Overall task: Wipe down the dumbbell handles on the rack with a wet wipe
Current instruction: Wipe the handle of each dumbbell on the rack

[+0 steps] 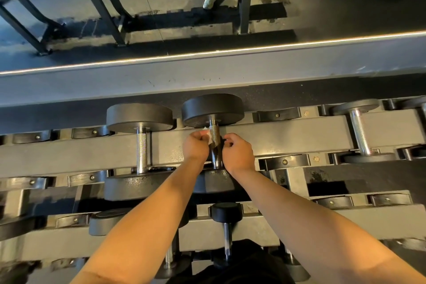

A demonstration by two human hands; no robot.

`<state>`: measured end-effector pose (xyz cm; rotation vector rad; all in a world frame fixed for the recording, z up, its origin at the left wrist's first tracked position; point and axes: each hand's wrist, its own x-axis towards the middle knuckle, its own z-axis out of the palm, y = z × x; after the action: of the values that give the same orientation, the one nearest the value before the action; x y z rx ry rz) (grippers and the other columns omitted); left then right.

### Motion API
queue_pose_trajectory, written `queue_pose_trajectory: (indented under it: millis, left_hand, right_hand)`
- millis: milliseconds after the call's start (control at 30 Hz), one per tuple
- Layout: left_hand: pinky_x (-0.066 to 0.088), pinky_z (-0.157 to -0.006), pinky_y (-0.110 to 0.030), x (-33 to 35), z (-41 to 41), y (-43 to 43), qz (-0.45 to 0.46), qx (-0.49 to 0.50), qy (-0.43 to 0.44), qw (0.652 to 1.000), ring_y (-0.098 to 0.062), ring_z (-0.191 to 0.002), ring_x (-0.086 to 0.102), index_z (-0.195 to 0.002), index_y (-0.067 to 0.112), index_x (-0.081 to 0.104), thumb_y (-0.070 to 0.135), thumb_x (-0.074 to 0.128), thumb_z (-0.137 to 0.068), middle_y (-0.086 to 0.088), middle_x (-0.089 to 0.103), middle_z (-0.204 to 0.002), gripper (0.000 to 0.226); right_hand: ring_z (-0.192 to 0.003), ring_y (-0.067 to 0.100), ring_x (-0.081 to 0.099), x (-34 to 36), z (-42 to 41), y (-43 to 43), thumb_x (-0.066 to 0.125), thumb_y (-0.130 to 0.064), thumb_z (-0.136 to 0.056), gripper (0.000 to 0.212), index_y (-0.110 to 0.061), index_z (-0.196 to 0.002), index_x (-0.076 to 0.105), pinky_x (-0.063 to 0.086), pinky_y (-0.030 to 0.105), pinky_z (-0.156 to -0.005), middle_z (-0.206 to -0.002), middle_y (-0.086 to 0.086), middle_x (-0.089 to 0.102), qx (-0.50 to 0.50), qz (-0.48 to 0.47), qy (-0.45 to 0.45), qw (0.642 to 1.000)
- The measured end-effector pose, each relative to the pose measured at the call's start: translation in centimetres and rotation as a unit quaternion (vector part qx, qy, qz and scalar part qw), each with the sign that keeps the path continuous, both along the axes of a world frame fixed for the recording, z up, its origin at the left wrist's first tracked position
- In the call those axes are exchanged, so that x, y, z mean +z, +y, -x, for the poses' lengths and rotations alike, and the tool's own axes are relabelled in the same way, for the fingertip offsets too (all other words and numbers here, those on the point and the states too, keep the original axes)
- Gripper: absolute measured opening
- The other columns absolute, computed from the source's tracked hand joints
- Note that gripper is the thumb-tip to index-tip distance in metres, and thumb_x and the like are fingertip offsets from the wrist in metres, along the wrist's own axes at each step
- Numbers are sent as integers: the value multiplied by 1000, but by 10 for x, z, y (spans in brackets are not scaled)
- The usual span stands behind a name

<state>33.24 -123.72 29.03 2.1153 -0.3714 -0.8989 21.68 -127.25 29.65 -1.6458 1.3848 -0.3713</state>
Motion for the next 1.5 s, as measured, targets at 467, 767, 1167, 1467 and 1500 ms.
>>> queue_pose_trajectory:
  millis: [467, 767, 1167, 1467, 1500]
  left_hand:
    - [43, -105, -27, 6, 13, -2, 1, -307, -318, 897, -22, -133, 48, -134, 16, 65, 6, 55, -99, -9, 56, -142, 38]
    - [50, -94, -27, 6, 13, 0, 18, -257, -299, 919, -26, -115, 64, -137, 14, 62, 9, 56, -101, -14, 65, -132, 37]
    - [46, -96, -24, 7, 13, 3, 29, -194, -210, 958, -29, -121, 60, -145, 13, 53, 8, 47, -104, -14, 58, -141, 41]
    - [52, -68, -27, -2, 1, 7, -53, -150, -123, 980, -21, -87, 66, -133, 16, 62, 11, 42, -104, -11, 69, -110, 36]
    - [53, -72, -29, -1, 1, 6, -33, -139, -125, 982, -23, -91, 66, -140, 20, 56, 13, 41, -105, -12, 67, -113, 39]
  right_hand:
    - [-102, 21, 64, -4, -1, 0, 50, -17, -100, 29, -23, -122, 68, 50, 29, -83, -115, 1, 69, -36, -6, -10, 999]
    - [-101, 18, 63, -4, 0, 1, 50, -16, -100, 28, -23, -120, 68, 49, 27, -82, -115, 0, 69, -39, -11, -16, 999]
    - [-96, 17, 63, -4, 1, -1, 49, -15, -100, 28, -20, -120, 68, 52, 28, -80, -113, 1, 68, -32, -13, -18, 999]
    - [-86, 13, 58, -2, 1, -1, 48, -14, -100, 28, -20, -120, 67, 44, 20, -64, -109, 0, 67, -18, 5, -3, 1000]
    - [-87, 14, 60, -3, 1, -1, 49, -14, -99, 28, -20, -119, 68, 46, 23, -67, -108, 0, 68, -19, 4, -6, 1000]
